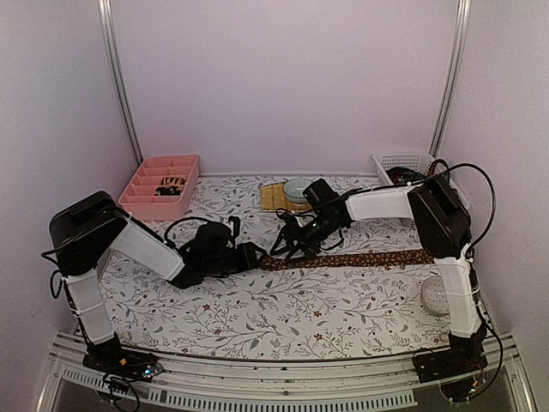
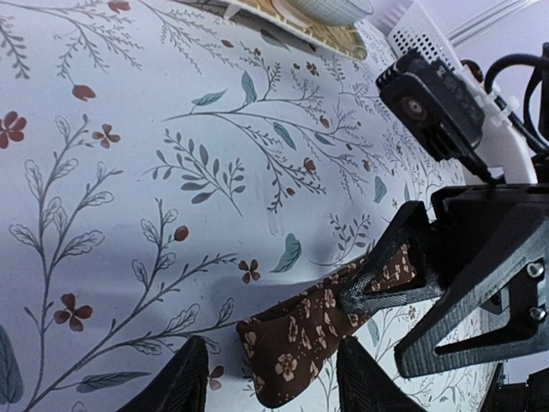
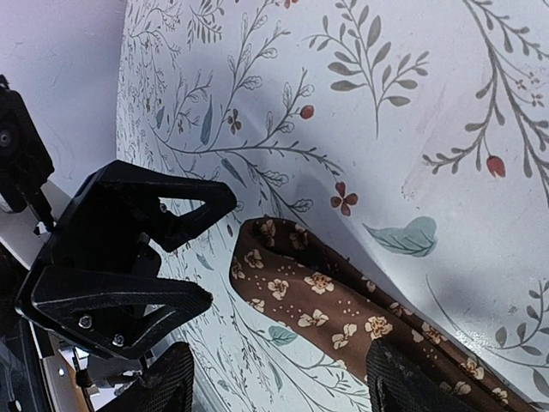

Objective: Roll the ties
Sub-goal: Roll the tie at the center of the board.

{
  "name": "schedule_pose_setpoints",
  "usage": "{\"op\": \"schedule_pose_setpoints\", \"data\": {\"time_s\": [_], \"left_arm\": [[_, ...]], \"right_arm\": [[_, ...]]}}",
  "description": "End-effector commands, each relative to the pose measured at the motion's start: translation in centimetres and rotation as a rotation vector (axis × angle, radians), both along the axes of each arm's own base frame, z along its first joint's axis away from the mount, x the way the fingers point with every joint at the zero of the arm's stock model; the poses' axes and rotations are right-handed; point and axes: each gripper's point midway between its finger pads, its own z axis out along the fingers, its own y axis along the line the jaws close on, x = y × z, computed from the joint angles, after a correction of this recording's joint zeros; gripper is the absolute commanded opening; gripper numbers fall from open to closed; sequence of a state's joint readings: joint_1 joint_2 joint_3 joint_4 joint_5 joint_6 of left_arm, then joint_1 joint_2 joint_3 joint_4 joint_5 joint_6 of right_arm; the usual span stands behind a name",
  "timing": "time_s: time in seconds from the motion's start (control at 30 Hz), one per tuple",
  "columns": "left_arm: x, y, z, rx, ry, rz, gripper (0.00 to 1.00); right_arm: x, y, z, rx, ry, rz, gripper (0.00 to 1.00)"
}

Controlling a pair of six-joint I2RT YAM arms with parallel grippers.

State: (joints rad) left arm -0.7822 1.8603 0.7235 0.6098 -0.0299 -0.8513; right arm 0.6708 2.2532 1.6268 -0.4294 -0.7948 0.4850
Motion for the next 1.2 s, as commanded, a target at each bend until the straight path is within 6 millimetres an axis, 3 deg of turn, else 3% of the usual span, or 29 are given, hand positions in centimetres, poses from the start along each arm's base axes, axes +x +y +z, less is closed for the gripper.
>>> {"op": "schedule_pose_setpoints", "data": {"time_s": [0.0,0.17,0.2,0.27,0.57,0.7,0.77,0.9,1.03,1.17], "left_arm": [[-0.2,0.2,-0.9,-0.042,0.026,-0.004,0.51],[-0.5,0.1,-0.9,-0.093,0.038,-0.009,0.47],[-0.5,0.1,-0.8,-0.104,0.036,-0.012,0.45],[-0.6,-0.1,-0.7,-0.121,0.035,-0.016,0.43],[-0.6,-0.6,-0.3,-0.160,0.028,-0.036,0.37],[-0.7,-0.8,-0.3,-0.173,0.034,-0.042,0.33],[-0.7,-0.8,-0.2,-0.178,0.032,-0.042,0.33],[-0.7,-0.7,-0.1,-0.179,0.026,-0.038,0.33],[-0.8,-0.8,0.0,-0.189,0.025,-0.045,0.33],[-0.8,-1.0,0.2,-0.210,0.024,-0.046,0.33]], "right_arm": [[-0.1,-0.7,-4.2,-0.044,0.076,-0.017,0.69],[-0.3,-0.4,-3.9,-0.025,0.091,-0.013,0.71],[-0.6,-0.6,-5.2,-0.039,0.114,-0.013,0.72],[-0.7,-0.6,-5.6,-0.038,0.128,-0.012,0.72],[-0.7,0.1,-4.7,0.000,0.143,-0.004,0.74],[-0.5,0.4,-3.4,0.033,0.128,0.007,0.76],[-0.1,0.8,-0.6,0.075,0.079,0.016,0.77],[0.3,1.2,2.1,0.118,0.031,0.021,0.78],[-0.2,1.5,2.7,0.136,0.038,0.033,0.78],[-0.9,1.7,2.0,0.139,0.072,0.039,0.78]]}}
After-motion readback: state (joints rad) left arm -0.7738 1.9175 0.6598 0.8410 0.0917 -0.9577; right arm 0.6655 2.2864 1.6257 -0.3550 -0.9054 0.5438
